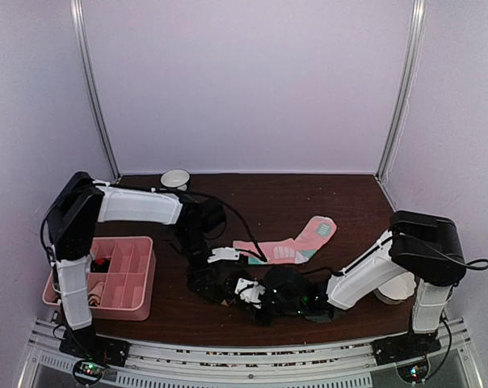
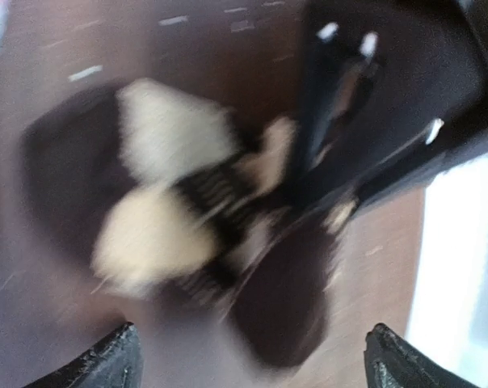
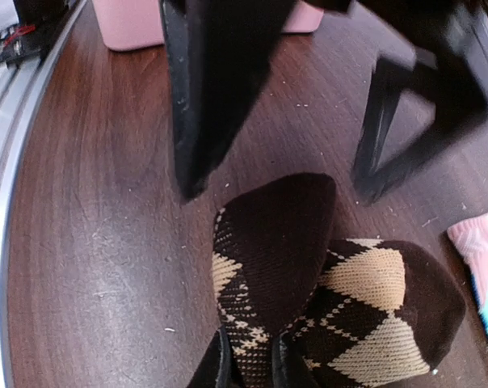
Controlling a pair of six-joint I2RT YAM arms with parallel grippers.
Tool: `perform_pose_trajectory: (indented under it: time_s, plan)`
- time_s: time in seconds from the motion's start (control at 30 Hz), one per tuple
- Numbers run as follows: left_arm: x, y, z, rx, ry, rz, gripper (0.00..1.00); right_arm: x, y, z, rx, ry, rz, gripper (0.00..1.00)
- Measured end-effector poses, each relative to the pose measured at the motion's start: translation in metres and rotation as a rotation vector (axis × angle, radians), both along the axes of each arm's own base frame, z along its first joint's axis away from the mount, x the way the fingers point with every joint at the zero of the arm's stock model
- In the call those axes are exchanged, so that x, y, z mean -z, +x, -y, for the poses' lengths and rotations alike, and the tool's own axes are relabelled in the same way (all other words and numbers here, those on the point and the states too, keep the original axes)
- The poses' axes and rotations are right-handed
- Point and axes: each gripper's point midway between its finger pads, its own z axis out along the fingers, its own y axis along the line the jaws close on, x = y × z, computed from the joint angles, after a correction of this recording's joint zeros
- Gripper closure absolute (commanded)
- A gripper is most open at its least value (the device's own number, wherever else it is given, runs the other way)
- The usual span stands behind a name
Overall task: Roll the socks
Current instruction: Roll the sock.
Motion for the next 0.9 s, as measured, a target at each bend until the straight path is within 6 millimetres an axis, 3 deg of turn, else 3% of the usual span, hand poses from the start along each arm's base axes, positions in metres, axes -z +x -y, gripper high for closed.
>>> perform_pose_trajectory:
  time_s: [0.07, 0.27, 0.4, 0.47, 0.53, 0.67, 0.77, 0.9]
  plan:
    - [-0.008, 0.015, -0.009, -0.037, -0.031, 0.138, 0.02, 0.000, 0.001, 0.003, 0.009, 0.038, -0.058, 0.95]
    - [-0.077, 0.076, -0.016, -0.194, -0.176, 0.556, 0.02, -0.001, 0.002, 0.008, 0.020, 0.116, -0.177, 0.96]
    - [-0.085, 0.107, -0.019, -0.269, -0.223, 0.658, 0.02, -0.001, 0.002, 0.009, 0.016, 0.133, -0.225, 0.98]
    - [-0.083, 0.106, -0.032, -0.292, -0.233, 0.681, 0.05, -0.001, 0.004, 0.010, 0.016, 0.141, -0.247, 0.98]
    - [-0.082, 0.105, -0.038, -0.303, -0.230, 0.686, 0.24, -0.001, 0.005, 0.011, 0.013, 0.147, -0.268, 0.99]
    - [-0.085, 0.103, -0.019, -0.217, -0.298, 0.615, 0.32, -0.001, 0.006, 0.012, 0.008, 0.162, -0.316, 0.99]
    - [-0.079, 0.082, -0.010, -0.105, -0.344, 0.565, 0.37, -0.001, 0.007, 0.012, 0.002, 0.184, -0.362, 1.00]
    - [-0.060, 0.028, 0.003, 0.090, -0.374, 0.491, 0.44, 0.000, 0.008, 0.011, 0.000, 0.207, -0.417, 1.00]
